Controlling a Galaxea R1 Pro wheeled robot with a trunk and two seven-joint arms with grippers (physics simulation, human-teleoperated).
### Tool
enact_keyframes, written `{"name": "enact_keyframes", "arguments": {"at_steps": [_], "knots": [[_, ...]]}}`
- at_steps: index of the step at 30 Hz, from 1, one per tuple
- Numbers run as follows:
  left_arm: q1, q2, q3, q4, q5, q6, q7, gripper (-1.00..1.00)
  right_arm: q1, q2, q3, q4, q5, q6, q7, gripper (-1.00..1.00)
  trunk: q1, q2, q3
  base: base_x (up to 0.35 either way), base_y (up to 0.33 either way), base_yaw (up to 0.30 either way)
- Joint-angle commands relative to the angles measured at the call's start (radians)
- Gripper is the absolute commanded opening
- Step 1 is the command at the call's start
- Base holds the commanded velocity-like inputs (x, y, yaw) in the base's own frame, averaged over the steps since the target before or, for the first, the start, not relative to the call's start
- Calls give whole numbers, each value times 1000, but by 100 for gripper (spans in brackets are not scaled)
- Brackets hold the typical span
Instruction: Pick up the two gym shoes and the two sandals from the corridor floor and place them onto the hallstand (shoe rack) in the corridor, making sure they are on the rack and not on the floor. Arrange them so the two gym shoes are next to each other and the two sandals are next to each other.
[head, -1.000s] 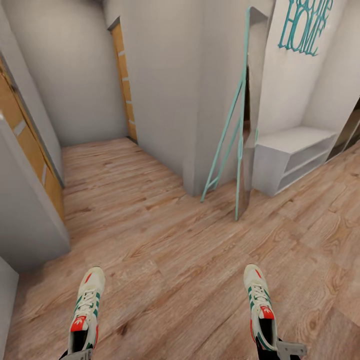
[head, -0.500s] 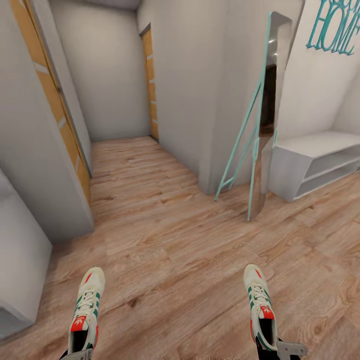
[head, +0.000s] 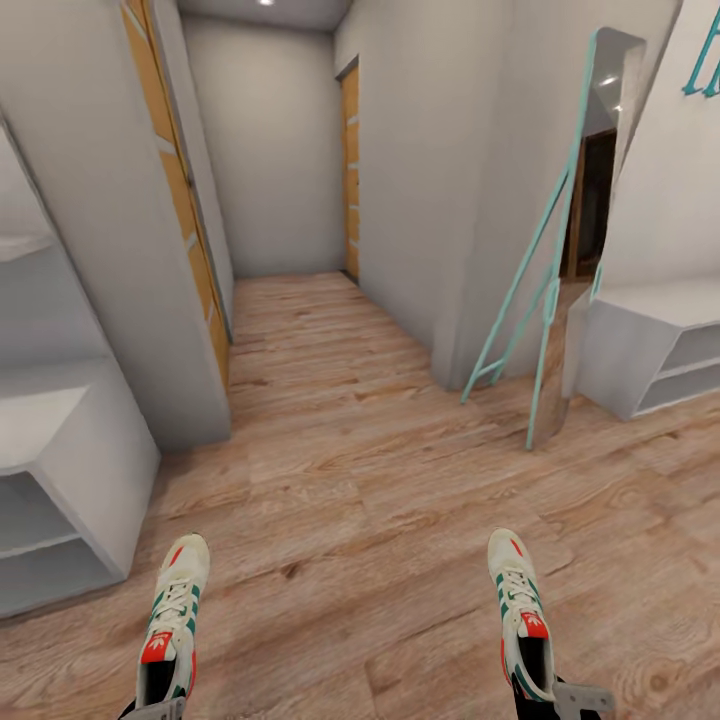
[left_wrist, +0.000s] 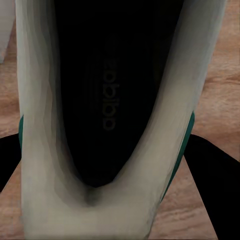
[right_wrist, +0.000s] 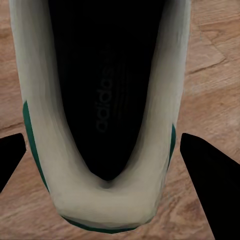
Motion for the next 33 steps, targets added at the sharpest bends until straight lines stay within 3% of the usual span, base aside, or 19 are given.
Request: {"name": "enact_keyframes", "arguments": {"at_steps": [1,16,33], "knots": [[-1,-1,8,1,-6,-3,-9,-100,0,0,-5,1,8,-3,-1,-100,0,0,0,-53,-23,279],[-1,-1,9,1,-6,-5,-9,-100,0,0,-5,1,8,-3,-1,-100,0,0,8,-16,5,279],[-1,-1,9,1,-5,-5,-9,-100,0,0,-5,1,8,-3,-1,-100,0,0,18,-210,212,279]]}}
